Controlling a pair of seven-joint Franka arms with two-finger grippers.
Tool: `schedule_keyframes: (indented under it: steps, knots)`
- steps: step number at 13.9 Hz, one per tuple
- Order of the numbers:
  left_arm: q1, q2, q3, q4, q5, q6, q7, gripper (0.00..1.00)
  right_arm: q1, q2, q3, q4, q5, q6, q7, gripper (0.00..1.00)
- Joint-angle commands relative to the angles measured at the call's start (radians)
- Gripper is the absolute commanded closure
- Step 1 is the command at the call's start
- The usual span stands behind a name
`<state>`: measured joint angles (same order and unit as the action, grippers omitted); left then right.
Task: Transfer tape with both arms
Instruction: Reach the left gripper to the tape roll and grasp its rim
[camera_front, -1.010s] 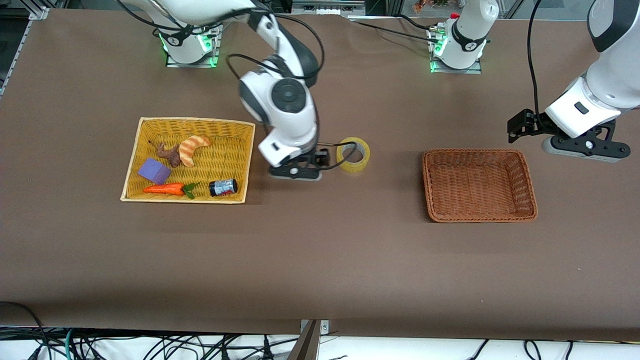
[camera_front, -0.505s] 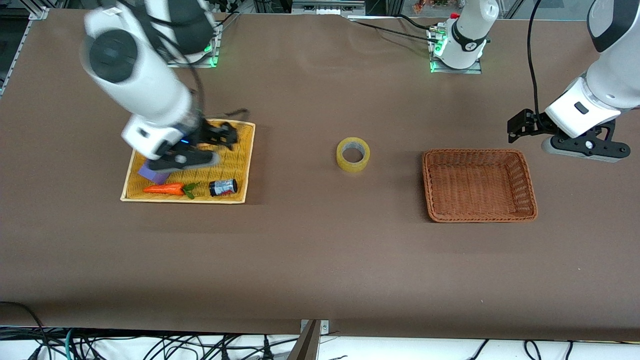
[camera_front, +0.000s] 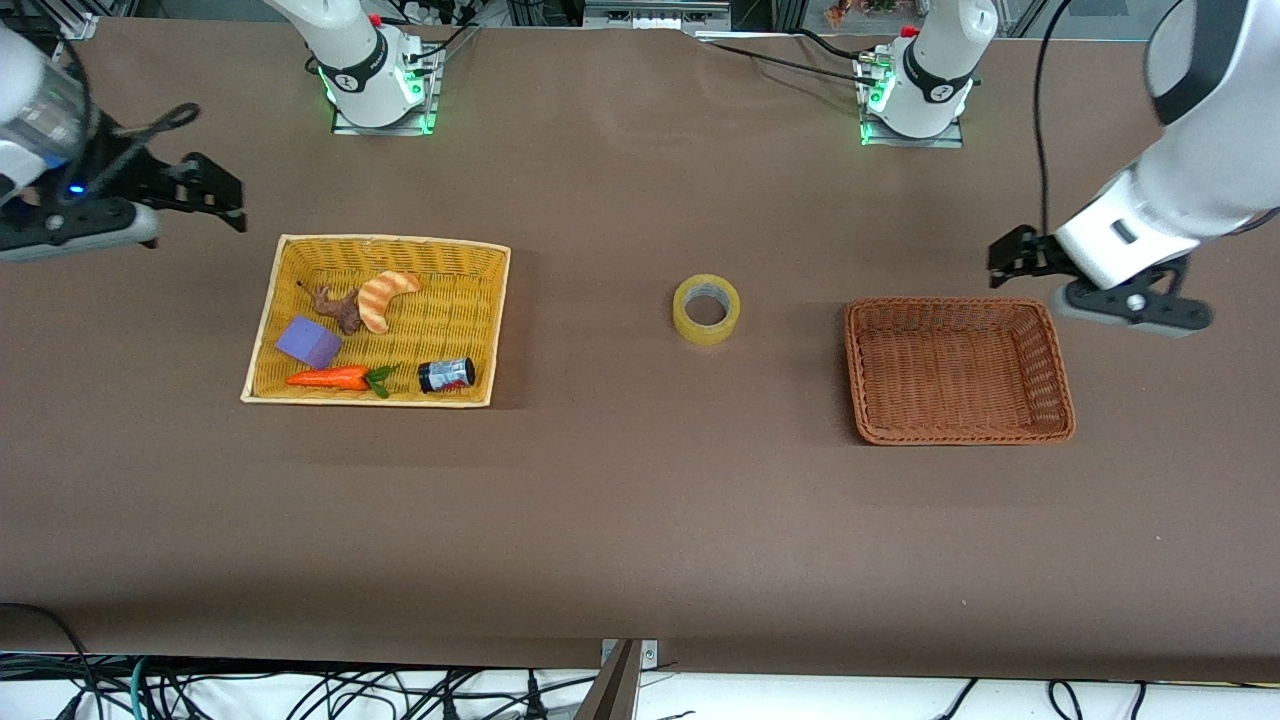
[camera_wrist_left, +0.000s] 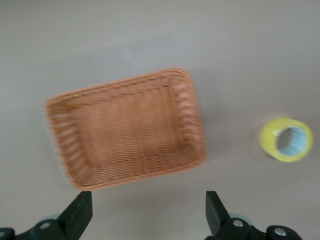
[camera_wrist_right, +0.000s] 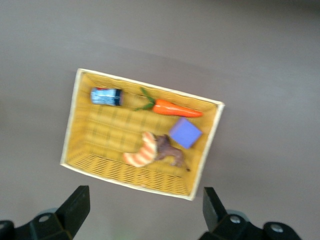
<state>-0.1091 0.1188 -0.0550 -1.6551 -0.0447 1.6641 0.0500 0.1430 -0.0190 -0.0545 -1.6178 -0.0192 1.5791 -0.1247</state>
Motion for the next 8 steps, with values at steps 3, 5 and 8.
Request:
schedule_keyframes:
  steps: [3,5,8]
  knots:
    - [-0.144,0.168,-0.005,0.017,-0.052,0.130,-0.104,0.00,-0.077,-0.036,0.073,-0.030,-0.015,-0.016,0.022,0.00]
    - [-0.265,0.221,-0.009,0.002,-0.052,0.184,-0.265,0.00,-0.074,-0.035,0.073,-0.020,-0.015,-0.028,0.048,0.00]
    - [-0.427,0.332,-0.011,-0.024,-0.050,0.259,-0.430,0.00,-0.074,-0.027,0.071,-0.020,-0.016,-0.021,0.050,0.00]
